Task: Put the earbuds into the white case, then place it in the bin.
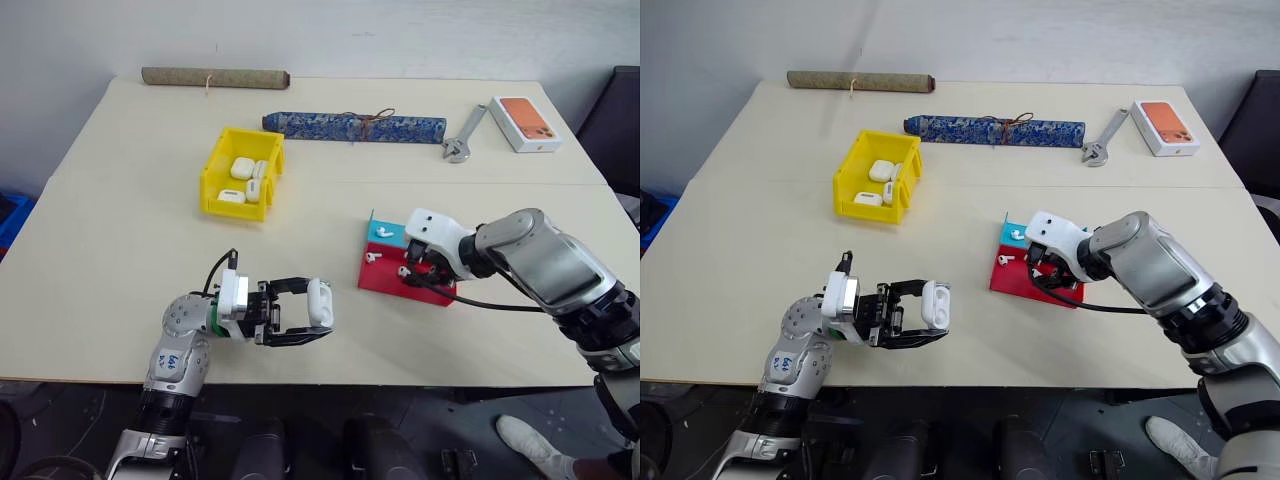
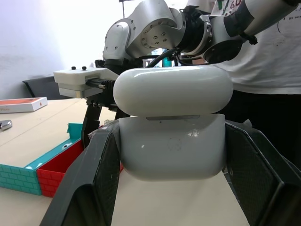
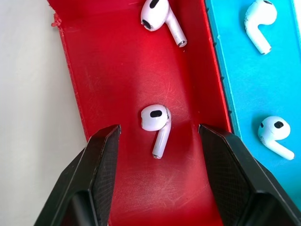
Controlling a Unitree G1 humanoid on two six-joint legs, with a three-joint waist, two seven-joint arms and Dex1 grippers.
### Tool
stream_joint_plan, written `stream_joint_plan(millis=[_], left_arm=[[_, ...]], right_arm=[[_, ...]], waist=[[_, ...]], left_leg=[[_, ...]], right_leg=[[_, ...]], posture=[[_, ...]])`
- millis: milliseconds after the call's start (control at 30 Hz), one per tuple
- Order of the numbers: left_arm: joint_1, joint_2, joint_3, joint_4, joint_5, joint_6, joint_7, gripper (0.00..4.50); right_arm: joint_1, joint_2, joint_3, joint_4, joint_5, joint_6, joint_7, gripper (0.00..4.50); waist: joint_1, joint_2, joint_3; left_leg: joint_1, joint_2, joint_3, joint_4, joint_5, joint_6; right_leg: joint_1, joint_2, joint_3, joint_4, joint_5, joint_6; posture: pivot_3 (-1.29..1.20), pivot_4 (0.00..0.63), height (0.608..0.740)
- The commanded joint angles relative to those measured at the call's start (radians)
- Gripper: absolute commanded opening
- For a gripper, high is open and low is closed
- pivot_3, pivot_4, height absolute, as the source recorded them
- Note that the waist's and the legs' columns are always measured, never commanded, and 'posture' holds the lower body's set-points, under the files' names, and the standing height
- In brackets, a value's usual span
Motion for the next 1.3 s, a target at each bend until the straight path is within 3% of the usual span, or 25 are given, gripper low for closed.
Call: stream_joint_plan(millis=[33, 100, 700, 1300], left_arm=[[0.005, 0.000, -0.006, -0.015, -0.003, -0.015, 0.003, 2.81], [0.006, 0.001, -0.006, -0.015, -0.004, -0.013, 0.002, 2.81], [0.003, 0.004, -0.005, -0.006, -0.005, -0.016, -0.002, 2.81], [0.007, 0.014, -0.004, -0.007, -0.005, -0.018, -0.003, 2.81]], right_arm=[[0.005, 0.003, -0.015, -0.007, -0.019, -0.007, -0.001, 2.30], [0.009, 0.001, -0.011, -0.007, -0.024, -0.008, 0.003, 1.87], [0.041, 0.049, -0.033, 0.015, -0.033, 0.008, -0.029, 1.87], [0.063, 0.030, -0.023, 0.010, -0.048, -0.004, 0.006, 1.87]], waist=[[0.000, 0.000, 0.000], [0.000, 0.000, 0.000], [0.000, 0.000, 0.000], [0.000, 0.000, 0.000]], left_leg=[[0.000, 0.000, 0.000, 0.000, 0.000, 0.000], [0.000, 0.000, 0.000, 0.000, 0.000, 0.000], [0.001, 0.000, 0.000, 0.000, 0.000, 0.000], [0.001, 0.000, 0.000, 0.001, 0.000, 0.000]], right_leg=[[0.000, 0.000, 0.000, 0.000, 0.000, 0.000], [0.000, 0.000, 0.000, 0.000, 0.000, 0.000], [0.001, 0.000, 0.000, 0.001, 0.000, 0.000], [0.001, 0.000, 0.000, 0.000, 0.000, 0.000]], posture=[[0.00, 0.150, 0.740], [0.00, 0.150, 0.740], [0.00, 0.150, 0.740], [0.00, 0.150, 0.740]])
